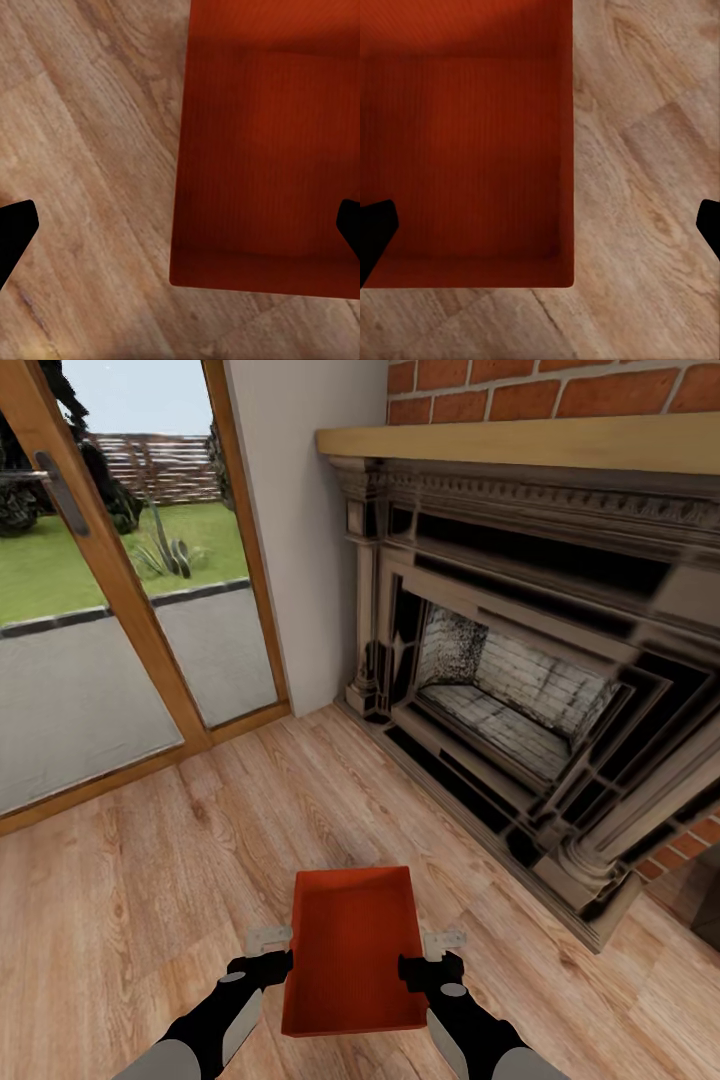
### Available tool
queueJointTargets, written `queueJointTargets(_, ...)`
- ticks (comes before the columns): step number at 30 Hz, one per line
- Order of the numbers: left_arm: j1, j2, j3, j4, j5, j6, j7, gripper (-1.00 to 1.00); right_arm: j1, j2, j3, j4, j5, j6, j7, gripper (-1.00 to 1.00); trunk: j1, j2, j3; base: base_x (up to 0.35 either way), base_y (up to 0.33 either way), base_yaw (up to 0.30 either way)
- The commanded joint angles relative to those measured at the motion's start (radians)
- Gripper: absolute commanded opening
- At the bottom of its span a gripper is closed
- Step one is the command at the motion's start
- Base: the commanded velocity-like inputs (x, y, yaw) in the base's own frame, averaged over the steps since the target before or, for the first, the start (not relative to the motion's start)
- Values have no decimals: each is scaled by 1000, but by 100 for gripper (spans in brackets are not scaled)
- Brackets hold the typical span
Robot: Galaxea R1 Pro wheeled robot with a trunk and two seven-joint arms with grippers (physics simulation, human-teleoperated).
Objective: Move the two storage containers from the living room to the garage. In the garage, place one container on the floor and stack the other container on top of it (either order is fine).
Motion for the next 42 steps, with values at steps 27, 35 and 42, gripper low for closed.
queueJointTargets(27, 0, 5, -6, -2, 11, 8, 7, 100, -56, -10, 8, 1, -14, -49, -21, 100, 104, -190, -85, 0, 0, 0)
queueJointTargets(35, 0, 5, -4, -3, 11, 8, 7, 100, -56, -8, 7, 52, -15, -58, -20, 100, 134, -246, -110, 0, 0, 0)
queueJointTargets(42, 0, 4, -4, -2, 11, 8, 7, 100, -56, -5, 6, 110, -12, -63, -12, 100, 161, -295, -132, 0, 0, 0)
